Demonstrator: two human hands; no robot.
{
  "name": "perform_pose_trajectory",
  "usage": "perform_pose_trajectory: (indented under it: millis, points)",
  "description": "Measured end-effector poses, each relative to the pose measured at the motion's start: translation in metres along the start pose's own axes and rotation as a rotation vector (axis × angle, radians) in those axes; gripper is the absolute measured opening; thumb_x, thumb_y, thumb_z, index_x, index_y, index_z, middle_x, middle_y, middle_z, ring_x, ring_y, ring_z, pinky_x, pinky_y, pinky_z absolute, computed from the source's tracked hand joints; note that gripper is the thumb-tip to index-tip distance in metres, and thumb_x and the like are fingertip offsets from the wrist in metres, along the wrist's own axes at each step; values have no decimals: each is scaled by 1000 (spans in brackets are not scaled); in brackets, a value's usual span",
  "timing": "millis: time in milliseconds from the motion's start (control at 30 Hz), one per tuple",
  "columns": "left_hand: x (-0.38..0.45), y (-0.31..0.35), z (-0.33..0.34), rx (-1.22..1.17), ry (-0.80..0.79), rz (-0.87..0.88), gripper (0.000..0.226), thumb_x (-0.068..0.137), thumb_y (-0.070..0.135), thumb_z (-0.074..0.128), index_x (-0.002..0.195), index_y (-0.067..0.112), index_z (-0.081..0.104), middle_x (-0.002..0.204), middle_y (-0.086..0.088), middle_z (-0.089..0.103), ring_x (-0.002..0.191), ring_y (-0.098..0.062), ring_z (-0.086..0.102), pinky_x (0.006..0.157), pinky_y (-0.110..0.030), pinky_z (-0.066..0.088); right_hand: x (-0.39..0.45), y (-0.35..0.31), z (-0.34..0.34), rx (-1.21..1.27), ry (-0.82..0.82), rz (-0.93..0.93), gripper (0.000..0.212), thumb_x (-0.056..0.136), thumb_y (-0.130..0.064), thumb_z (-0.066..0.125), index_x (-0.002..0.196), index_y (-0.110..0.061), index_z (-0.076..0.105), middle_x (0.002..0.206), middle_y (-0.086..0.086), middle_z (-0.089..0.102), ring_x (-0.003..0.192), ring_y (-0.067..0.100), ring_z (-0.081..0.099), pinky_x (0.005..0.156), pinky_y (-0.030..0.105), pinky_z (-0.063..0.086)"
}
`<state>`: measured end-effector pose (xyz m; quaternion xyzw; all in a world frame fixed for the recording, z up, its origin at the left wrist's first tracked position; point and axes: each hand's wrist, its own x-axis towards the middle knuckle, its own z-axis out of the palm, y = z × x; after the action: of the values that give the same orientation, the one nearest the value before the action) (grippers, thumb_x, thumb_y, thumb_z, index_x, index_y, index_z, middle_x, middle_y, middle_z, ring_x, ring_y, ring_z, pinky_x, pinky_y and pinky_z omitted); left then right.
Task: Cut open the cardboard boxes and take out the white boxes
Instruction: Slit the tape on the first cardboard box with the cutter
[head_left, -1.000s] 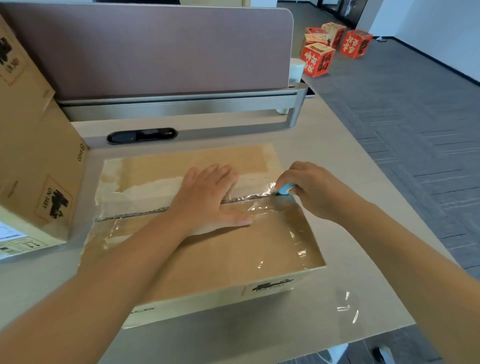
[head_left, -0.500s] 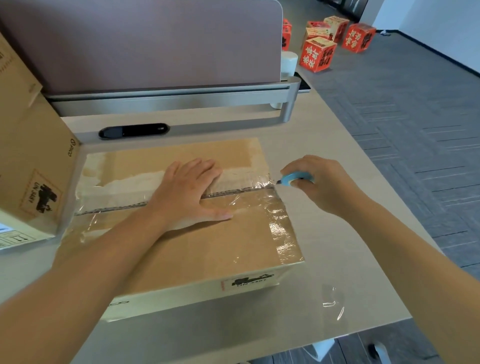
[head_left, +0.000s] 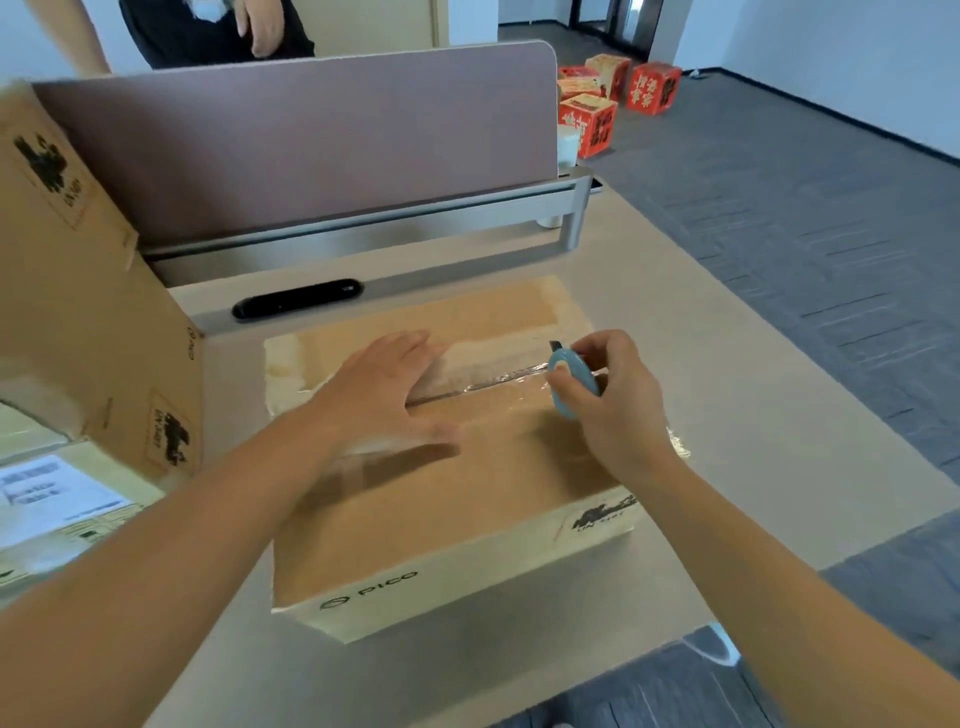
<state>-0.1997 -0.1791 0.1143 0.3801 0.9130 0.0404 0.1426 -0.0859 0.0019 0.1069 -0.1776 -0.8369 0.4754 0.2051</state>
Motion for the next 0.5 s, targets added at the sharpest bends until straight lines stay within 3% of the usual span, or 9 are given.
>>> perform_pose_trajectory:
  millis: [67, 167, 267, 333, 400, 500]
  points:
    - [-9, -16, -1, 33, -28, 19, 125, 46, 99, 22, 148, 30, 5, 157, 8, -2, 143, -13, 2, 115, -30, 4, -17, -4, 17, 22, 53, 30, 18, 87, -23, 59, 96, -24, 42, 81, -21, 47, 73, -2, 48, 61, 9, 39]
    - [-12, -36, 4, 118, -21, 78, 141, 25, 100, -9, 148, 31, 6, 157, 9, 0, 143, -12, 2, 114, -29, 3, -37, -8, 35, 24, 182, 26, 17, 87, -22, 59, 94, -28, 45, 80, -24, 49, 71, -6, 49, 62, 6, 37]
    - [-11, -43, 12, 142, 39, 106, 140, 27, 97, -17, 148, 32, 5, 157, 8, 0, 143, -13, 1, 114, -30, 0, -49, -8, 49, -35, 216, -18, 18, 88, -23, 58, 91, -33, 44, 80, -23, 48, 70, -6, 50, 61, 6, 36]
    - [-10, -44, 17, 146, 67, 107, 138, 28, 95, -19, 148, 32, 5, 157, 8, -1, 143, -13, 1, 114, -30, -1, -48, -7, 55, -111, 242, -35, 13, 87, -28, 58, 98, -25, 52, 83, -19, 50, 71, 1, 47, 59, 10, 35]
    - [-9, -44, 19, 137, 85, 87, 136, 29, 95, -20, 148, 33, 4, 157, 9, -2, 143, -12, -1, 114, -30, -1, -43, -5, 57, -141, 271, -61, 24, 84, -35, 56, 102, -20, 56, 83, -20, 50, 75, 5, 48, 61, 7, 35]
    - [-6, -40, 21, 116, 120, 10, 138, 26, 94, -21, 147, 35, 5, 156, 11, -1, 143, -11, -1, 114, -30, 0, -27, -1, 53, -139, 258, -72, 23, 85, -28, 60, 105, -15, 58, 82, -23, 49, 78, 6, 48, 66, 2, 35]
